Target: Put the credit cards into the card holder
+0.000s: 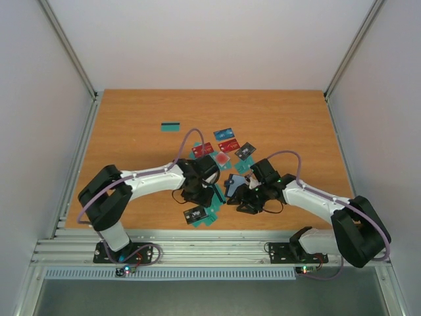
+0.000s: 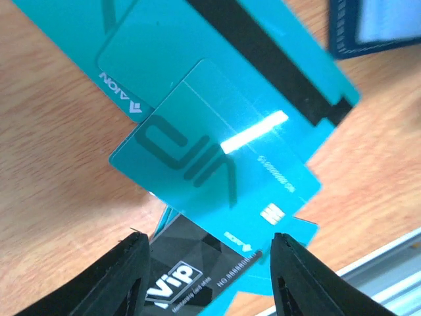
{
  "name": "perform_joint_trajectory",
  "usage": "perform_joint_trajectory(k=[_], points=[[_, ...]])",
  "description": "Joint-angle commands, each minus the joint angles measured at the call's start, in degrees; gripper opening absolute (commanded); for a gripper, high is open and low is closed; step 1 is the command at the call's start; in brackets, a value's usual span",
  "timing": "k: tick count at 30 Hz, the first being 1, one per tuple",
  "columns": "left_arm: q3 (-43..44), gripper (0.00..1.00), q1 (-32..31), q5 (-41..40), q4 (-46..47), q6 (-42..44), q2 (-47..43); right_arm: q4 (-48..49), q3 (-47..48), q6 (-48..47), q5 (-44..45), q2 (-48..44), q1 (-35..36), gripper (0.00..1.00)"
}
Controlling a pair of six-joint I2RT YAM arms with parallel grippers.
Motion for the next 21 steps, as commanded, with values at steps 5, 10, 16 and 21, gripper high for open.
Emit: perform_joint_trajectory(k=[5, 10, 16, 21], points=[[-0.1, 0.46, 1.3, 0.2, 1.0, 1.2, -6.3, 9.1, -0.8, 2.5, 1.1, 4.3, 2.8, 0.53], [1.5, 0.34, 3.9, 1.9, 0.4, 4.2, -2.7, 8.3, -0.2, 2.3, 1.1, 5.0, 3.0, 0.53], [1.4, 0.33, 5.3, 3.6, 2.9, 4.9, 0.5, 5.9, 0.2, 0.8, 1.8, 4.6, 3.0, 0.53], [1.1, 0.32, 5.4, 6.2, 5.7, 3.8, 1.0, 5.0, -0.2, 0.1, 1.7, 4.4, 3.0, 0.53]])
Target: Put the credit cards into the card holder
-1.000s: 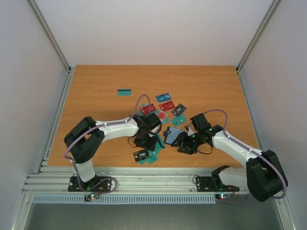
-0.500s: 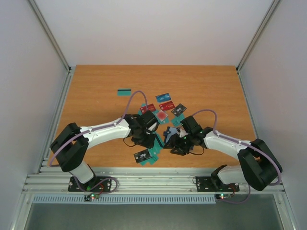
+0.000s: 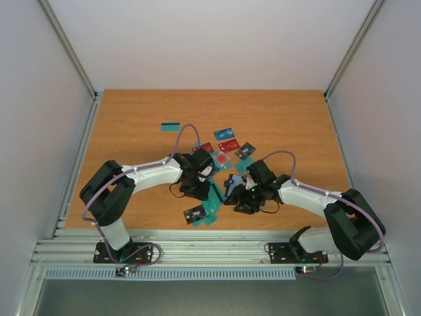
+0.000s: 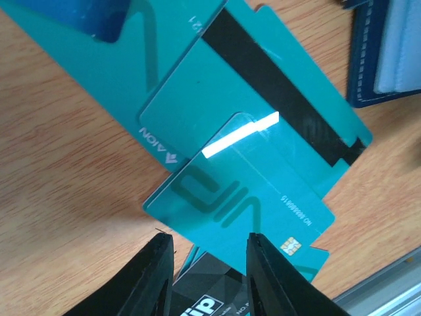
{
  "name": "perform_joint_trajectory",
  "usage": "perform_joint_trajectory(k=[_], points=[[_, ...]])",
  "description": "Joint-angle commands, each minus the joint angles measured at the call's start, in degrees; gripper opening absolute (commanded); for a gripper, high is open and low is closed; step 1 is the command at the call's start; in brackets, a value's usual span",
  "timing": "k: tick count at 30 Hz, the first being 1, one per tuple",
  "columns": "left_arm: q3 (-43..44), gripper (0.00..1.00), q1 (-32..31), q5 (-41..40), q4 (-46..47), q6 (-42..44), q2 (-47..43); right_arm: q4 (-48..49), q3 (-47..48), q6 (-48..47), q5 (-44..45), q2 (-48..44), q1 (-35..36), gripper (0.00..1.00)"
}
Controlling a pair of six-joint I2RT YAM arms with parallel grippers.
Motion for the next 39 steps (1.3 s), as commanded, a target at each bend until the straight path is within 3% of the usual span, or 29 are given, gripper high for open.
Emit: perform_joint_trajectory(k=[1, 13, 21, 39], points=[[0.8, 0.32, 0.0, 3.0, 4.4, -0.2, 0.2, -1.5, 0.3, -1.6, 0.8, -0.4, 0.5, 0.53], [3.9, 0.32, 0.0, -1.3, 1.8, -1.0, 4.2, -4.2, 3.1, -3.9, 0.9, 0.5, 0.5, 0.53], [0.7, 0.32, 0.0, 0.1, 4.6, -0.9, 6.1, -2.9, 4.6, -4.1, -0.2, 3.0, 0.5, 0.54], [-4.7, 0.32, 0.0, 1.4, 9.3, -1.7, 6.3, 10.9, 3.3, -0.4, -7.1, 12.7, 2.0, 0.54]])
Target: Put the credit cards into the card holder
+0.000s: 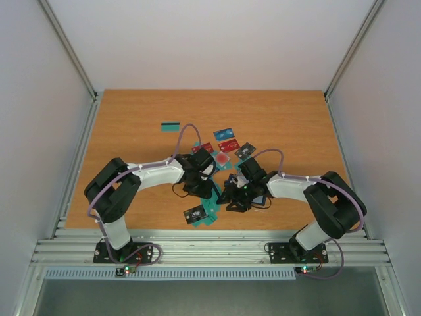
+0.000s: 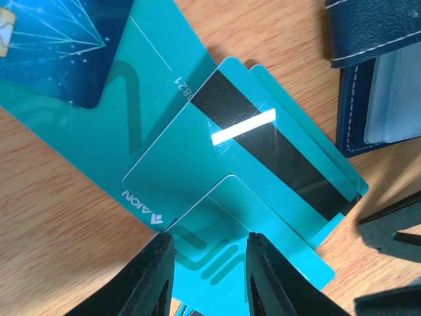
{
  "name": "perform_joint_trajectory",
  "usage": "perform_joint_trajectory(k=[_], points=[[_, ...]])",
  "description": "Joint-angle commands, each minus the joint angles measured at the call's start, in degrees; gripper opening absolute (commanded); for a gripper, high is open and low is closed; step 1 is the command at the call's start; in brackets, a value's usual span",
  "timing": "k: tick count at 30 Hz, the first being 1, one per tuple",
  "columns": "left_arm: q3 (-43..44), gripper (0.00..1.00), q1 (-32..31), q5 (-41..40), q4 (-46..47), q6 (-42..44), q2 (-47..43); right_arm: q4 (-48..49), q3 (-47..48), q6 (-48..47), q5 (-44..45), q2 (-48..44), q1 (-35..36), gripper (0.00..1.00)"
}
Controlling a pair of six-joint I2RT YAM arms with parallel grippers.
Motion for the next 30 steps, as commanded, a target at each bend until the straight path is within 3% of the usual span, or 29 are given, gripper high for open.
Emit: perform_joint_trajectory(k=[1, 14, 25, 30], points=[[-3.9, 0.32, -0.3, 0.3, 2.1, -0.7, 3.4, 5.6, -0.4, 1.8, -2.7, 2.4, 1.4, 0.53], [-6.2, 0.32, -0.1, 1.1, 3.8, -2.0, 3.6, 16.8, -2.3, 6.2, -7.2, 7.0, 2.3, 0.49], [-10.1, 0.31, 0.8, 3.8, 7.5, -4.1, 2.9, 22.2, -3.7, 8.8, -8.6, 7.3, 2.5, 0.38], [-9.3, 0.31, 0.8, 4.7, 6.2, -4.9, -0.8, 24.0, -4.2, 9.5, -8.5, 7.4, 2.9, 0.36]])
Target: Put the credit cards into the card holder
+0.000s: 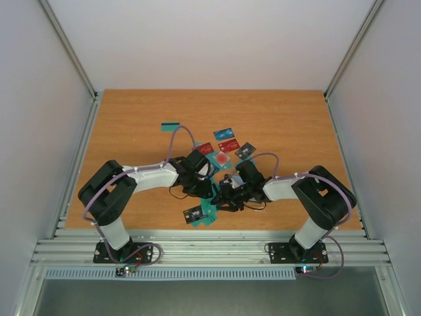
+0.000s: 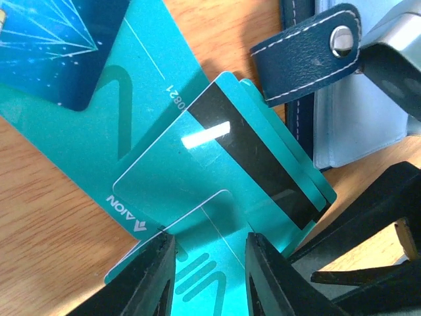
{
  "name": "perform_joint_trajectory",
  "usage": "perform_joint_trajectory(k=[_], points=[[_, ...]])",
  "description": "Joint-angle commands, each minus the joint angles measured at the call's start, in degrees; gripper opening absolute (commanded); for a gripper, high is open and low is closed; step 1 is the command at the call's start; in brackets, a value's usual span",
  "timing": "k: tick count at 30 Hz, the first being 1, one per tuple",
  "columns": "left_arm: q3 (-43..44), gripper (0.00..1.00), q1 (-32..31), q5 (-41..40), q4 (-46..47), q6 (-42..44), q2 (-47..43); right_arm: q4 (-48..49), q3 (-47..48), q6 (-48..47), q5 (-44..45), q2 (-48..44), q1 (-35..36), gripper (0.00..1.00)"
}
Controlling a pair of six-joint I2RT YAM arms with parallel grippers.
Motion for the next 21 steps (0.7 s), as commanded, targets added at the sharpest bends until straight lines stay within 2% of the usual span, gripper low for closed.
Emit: perform_joint_trajectory(k=[1, 7, 14, 21], points=[[-2.6, 0.32, -0.7, 0.1, -4.0, -1.4, 0.6, 3.9, -0.7, 1.8, -1.0, 1.1, 1.1, 0.36], [0.2, 0.33, -0.7, 1.7, -7.7, -3.6, -6.0, 4.0, -0.5, 1.9, -0.6, 1.8, 1.4, 0.36], [4.4, 0.38, -0.7, -0.1, -17.9, -3.6, -14.0, 0.9, -0.8, 0.2, 0.9, 1.4, 1.6, 0.37], [2.0, 0.35, -0.7, -0.3, -17.7, 3.4, -10.9, -3.6, -0.5, -1.3, 2.5, -2.5, 2.2, 0.37]])
